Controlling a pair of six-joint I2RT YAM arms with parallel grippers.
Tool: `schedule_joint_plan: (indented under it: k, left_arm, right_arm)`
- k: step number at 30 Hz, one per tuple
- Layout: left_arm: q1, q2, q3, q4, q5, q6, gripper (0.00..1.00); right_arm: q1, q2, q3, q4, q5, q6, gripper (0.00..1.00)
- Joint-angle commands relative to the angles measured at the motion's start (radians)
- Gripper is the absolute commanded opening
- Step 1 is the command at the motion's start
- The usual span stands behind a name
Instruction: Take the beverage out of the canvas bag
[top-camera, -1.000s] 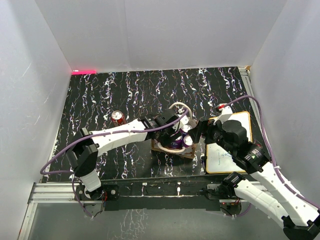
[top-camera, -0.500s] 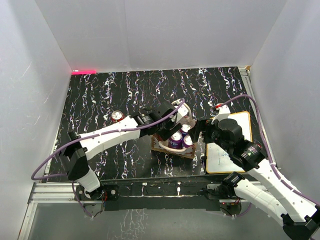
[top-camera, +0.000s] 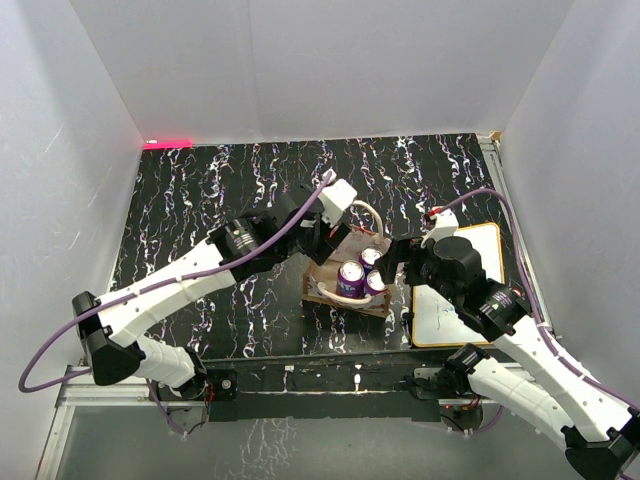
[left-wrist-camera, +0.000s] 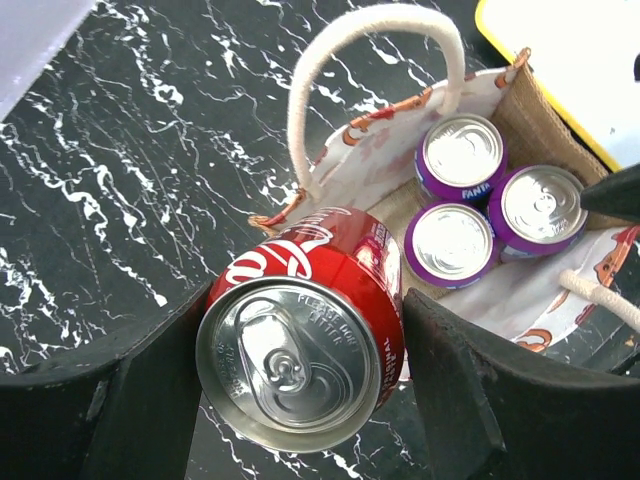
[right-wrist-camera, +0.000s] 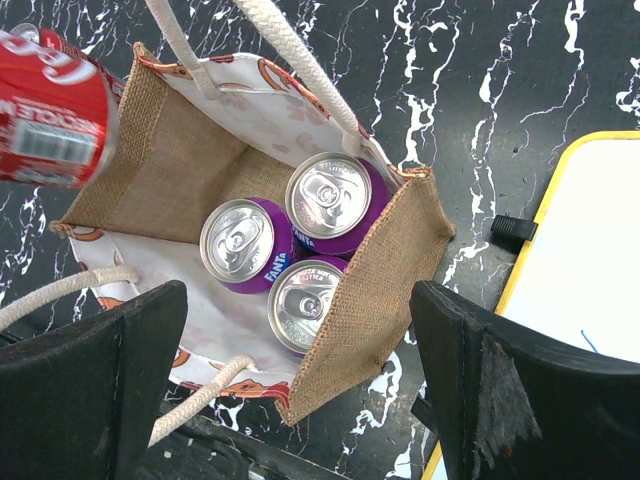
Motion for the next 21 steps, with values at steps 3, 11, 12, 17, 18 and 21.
schedule_joint_plan:
  k: [3,11,12,17,18,21]
  left_arm:
    - [0.002,-0.08,0.112,0.047,-0.155,-0.047,0.0]
    - [0.002,-0.087,0.124,-0.042,-0.447,-0.135,0.0]
    - [0.002,-0.092,0.111,-0.063,-0.464,-0.159,0.0]
    - [0.002,-0.149,0.015,-0.144,-0.544,-0.26,0.0]
    - [0.002,-0.162,-0.004,-0.165,-0.564,-0.283,0.0]
    - [0.002,-0.201,-0.066,-0.232,-0.635,-0.361,0.0]
  right_arm:
    - [0.0,-0.007,0.004,0.065,0.014,-0.015,0.99]
    - [0.0,0.003,0.001,0.07,0.007,-0.017,0.99]
    - [-0.001,0.003,0.001,0.069,0.007,-0.017,0.99]
    - [0.0,0.004,-0.002,0.074,0.003,-0.017,0.99]
    - [-0.001,0.005,-0.002,0.075,0.001,-0.018,0.99]
    - [0.0,0.013,-0.005,0.082,-0.004,-0.02,0.99]
